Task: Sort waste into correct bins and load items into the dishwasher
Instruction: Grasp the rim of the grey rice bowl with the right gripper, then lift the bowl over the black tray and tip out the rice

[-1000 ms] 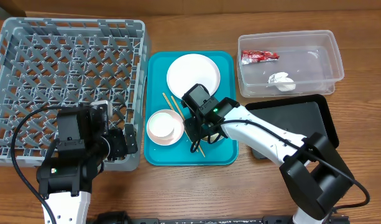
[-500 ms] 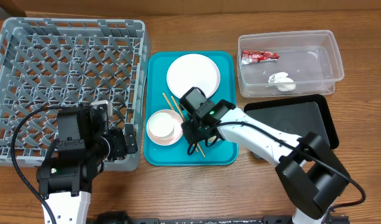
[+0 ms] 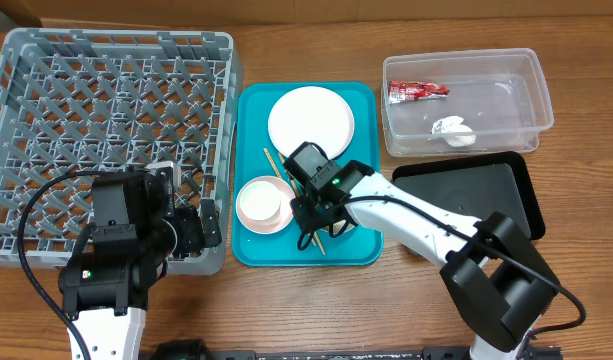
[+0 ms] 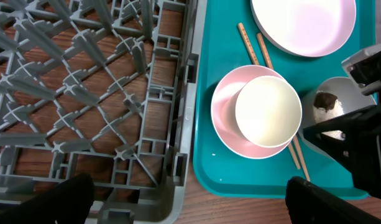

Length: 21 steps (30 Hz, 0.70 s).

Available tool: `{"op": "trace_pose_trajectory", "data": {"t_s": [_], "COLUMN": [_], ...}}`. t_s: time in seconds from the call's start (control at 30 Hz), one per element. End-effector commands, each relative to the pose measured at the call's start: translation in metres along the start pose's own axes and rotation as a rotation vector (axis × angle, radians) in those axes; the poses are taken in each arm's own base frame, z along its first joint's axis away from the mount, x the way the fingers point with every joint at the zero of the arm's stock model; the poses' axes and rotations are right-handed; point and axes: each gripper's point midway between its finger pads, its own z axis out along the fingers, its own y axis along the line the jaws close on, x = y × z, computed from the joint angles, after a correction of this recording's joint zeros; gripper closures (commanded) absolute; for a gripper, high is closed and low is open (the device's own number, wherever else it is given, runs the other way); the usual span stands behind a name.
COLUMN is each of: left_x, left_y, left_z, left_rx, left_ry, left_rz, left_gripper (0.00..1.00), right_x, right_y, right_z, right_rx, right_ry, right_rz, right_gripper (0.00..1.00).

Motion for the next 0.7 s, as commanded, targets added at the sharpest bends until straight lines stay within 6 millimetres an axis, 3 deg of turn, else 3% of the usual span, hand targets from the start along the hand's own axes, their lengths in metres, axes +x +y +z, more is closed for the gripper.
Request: {"op": "trace_pose_trajectory", "data": {"t_s": [0.0, 0.27, 0.4, 0.53, 0.67], "left_x": [-0.009, -0.009, -0.009, -0.009, -0.009], "left_y": [-0.001, -0.001, -0.001, -0.001, -0.001], "left_z": [-0.007, -0.007, -0.007, -0.007, -0.007], "left_rx": [-0.003, -0.003, -0.003, -0.003, -0.003], "left_ry": [-0.030, -0.030, -0.030, -0.031, -0.030], "left_rz": [-0.010, -0.010, -0.010, -0.010, -0.010], "left_gripper": [0.00, 0.00, 0.00, 0.00, 0.00], "right_x": [-0.009, -0.042, -0.045, -0.039, -0.030], "right_y": [-0.008, -0.018, -0.038, -0.060, -0.092], "right_z": [-0.015, -0.095, -0.131, -0.150, -0.155], "right_rx": [0.061, 0.059, 0.039, -0.014, -0.061], "right_ry": [-0.029, -0.198, -0.257, -0.242, -0.186], "right_rz": [0.034, 0.109, 0.196, 0.277, 0.395], "right_gripper": [0.96, 0.96, 0.96, 0.96, 0.96]}}
